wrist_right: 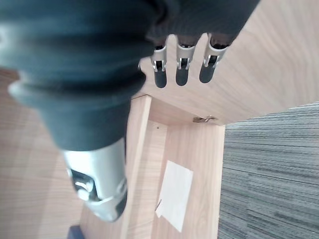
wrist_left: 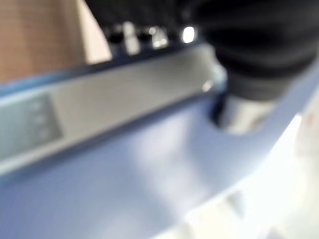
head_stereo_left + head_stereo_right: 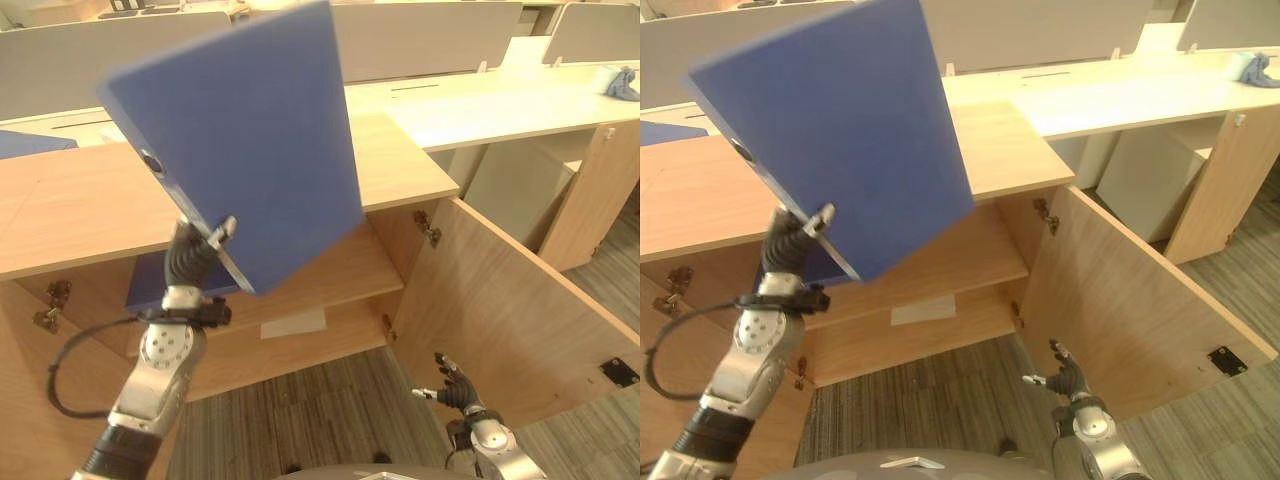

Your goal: Put the empty folder in the office cabinet

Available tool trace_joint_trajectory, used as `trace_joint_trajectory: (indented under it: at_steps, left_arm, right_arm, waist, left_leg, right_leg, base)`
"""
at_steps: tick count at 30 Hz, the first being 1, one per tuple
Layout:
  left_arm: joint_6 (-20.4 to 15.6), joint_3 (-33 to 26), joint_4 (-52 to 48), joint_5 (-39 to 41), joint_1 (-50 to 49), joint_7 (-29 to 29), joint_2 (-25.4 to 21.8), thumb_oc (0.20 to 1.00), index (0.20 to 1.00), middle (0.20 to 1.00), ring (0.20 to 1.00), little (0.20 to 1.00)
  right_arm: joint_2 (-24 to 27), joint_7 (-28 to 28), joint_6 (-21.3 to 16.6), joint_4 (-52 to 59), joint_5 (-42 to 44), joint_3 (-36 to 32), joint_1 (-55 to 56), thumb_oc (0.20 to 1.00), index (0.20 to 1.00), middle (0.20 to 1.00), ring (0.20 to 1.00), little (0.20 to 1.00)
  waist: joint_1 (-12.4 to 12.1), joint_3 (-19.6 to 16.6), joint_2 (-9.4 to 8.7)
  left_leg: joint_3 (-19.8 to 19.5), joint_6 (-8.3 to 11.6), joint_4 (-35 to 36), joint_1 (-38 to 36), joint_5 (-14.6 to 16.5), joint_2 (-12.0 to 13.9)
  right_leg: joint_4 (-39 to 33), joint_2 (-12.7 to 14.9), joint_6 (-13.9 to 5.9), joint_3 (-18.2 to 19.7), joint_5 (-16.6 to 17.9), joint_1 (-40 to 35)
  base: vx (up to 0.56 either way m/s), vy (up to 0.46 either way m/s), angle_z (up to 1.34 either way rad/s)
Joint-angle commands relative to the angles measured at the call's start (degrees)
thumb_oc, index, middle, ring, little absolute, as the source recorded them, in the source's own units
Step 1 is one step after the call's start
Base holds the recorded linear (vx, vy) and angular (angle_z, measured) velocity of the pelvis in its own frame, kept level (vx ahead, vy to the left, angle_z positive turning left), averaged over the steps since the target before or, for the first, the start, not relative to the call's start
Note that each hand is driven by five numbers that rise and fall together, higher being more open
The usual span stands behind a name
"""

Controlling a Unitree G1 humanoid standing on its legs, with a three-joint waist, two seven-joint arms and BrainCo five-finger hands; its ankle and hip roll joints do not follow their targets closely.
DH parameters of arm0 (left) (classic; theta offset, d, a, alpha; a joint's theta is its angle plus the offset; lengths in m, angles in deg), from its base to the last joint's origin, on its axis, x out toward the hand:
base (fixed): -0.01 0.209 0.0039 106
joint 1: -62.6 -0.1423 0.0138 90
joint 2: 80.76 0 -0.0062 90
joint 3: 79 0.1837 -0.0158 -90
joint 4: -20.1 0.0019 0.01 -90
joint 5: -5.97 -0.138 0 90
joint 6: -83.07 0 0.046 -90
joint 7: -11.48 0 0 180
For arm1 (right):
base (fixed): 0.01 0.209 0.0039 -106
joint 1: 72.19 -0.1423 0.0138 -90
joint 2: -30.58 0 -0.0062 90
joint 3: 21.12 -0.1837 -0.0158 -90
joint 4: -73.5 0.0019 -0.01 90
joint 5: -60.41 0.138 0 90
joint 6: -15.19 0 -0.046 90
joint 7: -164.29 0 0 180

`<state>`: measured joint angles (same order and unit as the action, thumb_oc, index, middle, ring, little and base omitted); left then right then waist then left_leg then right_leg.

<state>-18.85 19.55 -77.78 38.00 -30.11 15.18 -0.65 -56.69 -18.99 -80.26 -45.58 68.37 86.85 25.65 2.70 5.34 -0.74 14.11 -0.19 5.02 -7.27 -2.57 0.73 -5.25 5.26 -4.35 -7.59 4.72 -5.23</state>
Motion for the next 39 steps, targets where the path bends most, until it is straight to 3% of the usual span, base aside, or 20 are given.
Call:
trace_joint_trajectory:
  at_steps: [1, 2, 3, 5, 10, 14, 28, 39]
  left_arm:
    - [-4.7, 0.2, 4.1, 10.3, 2.5, 11.4, -0.9, 0.2, 0.2, 0.2, 0.2, 0.2]
    - [-5.2, 0.5, 4.2, 10.9, 1.9, 12.6, -0.6, 0.2, 0.2, 0.2, 0.2, 0.2]
    - [-6.4, 1.3, 5.1, 12.3, -0.3, 17.3, -0.1, 0.2, 0.2, 0.2, 0.2, 0.2]
    - [-5.9, 1.7, 5.9, 15.1, -1.4, 21.8, 0.4, 0.2, 0.2, 0.2, 0.2, 0.2]
    - [-6.6, 1.8, 6.9, 14.7, -2.3, 26.2, 0.0, 0.2, 0.2, 0.2, 0.2, 0.2]
    - [-5.2, 1.3, 6.3, 14.3, -2.3, 29.4, -0.7, 0.2, 0.2, 0.2, 0.2, 0.2]
    - [-7.0, -1.4, 5.7, 6.7, -1.5, 26.6, -6.5, 0.2, 0.2, 0.2, 0.2, 0.2]
    - [-8.4, 0.4, 5.7, 5.0, 2.6, 25.0, -6.8, 0.2, 0.2, 0.2, 0.2, 0.2]
  right_arm:
    - [2.4, -1.8, -4.3, 4.1, 3.3, -1.4, -5.5, 1.0, 1.0, 1.0, 1.0, 1.0]
    - [2.6, -2.0, -4.3, 4.8, 3.9, -1.5, -5.6, 1.0, 1.0, 1.0, 1.0, 1.0]
    - [3.2, -3.3, -4.7, 8.0, 7.0, -2.0, -6.2, 1.0, 1.0, 1.0, 1.0, 1.0]
    - [4.0, -4.0, -4.7, 11.9, 8.9, -2.6, -6.7, 1.0, 1.0, 1.0, 1.0, 1.0]
    - [6.0, -5.1, -5.1, 19.4, 13.9, -4.7, -8.7, 1.0, 1.0, 1.0, 1.0, 1.0]
    - [8.0, -7.2, -2.3, 24.1, 20.7, -7.2, -11.1, 1.0, 1.0, 1.0, 1.0, 1.0]
    - [13.4, -12.7, 5.1, 29.6, 33.6, -10.9, -20.8, 1.0, 1.0, 1.0, 1.0, 1.0]
    - [11.6, -13.2, 12.7, 32.1, 40.8, -6.0, -28.5, 1.0, 1.0, 1.0, 1.0, 1.0]
  waist:
    - [-0.5, 1.1, 0.56]
    - [-0.5, 1.1, 0.52]
    - [-0.7, 1.2, 0.27]
    - [-0.9, 1.2, 0.11]
    - [-1.1, 1.1, -0.06]
    - [-1.6, 0.9, -0.2]
    - [-4.6, 0.0, -0.67]
    - [-6.0, -0.7, -1.23]
  left_leg:
    - [-3.2, -0.15, 0.0, -2.9, 7.0, 1.6]
    - [-3.2, -0.15, 0.0, -2.9, 7.0, 1.6]
    - [-3.3, -0.15, 0.0, -2.8, 6.8, 1.5]
    - [-3.3, -0.13, 0.0, -2.8, 6.7, 1.5]
    - [-3.3, -0.11, 0.0, -2.7, 6.4, 1.6]
    - [-3.4, -0.06, 0.0, -2.6, 6.3, 1.7]
    - [-4.1, 0.26, 0.0, -1.9, 5.8, 1.9]
    - [-4.7, 0.5, 0.0, -1.5, 5.5, 1.9]
  right_leg:
    - [0.3, 2.2, -3.1, -1.0, -2.5, -2.1]
    - [0.3, 2.2, -3.09, -1.0, -2.5, -2.1]
    - [0.3, 2.2, -3.01, -1.1, -2.4, -2.1]
    - [0.3, 2.2, -2.95, -1.3, -2.3, -2.1]
    - [0.3, 2.2, -2.89, -1.3, -2.2, -1.9]
    - [0.3, 2.2, -2.93, -1.6, -2.2, -1.9]
    - [0.3, 2.6, -3.07, -3.4, -2.1, -2.0]
    - [0.3, 2.7, -3.03, -4.3, -2.1, -2.0]
  base:
    - [0.0, 0.0, 0.0]
    - [0.0, 0.0, 0.0]
    - [0.0, 0.0, 0.0]
    - [0.0, 0.0, 0.0]
    - [-0.01, 0.004, 0.02]
    - [0.0, 0.0, 0.0]
    - [-0.01, 0.001, 0.03]
    - [0.0, 0.001, 0.03]
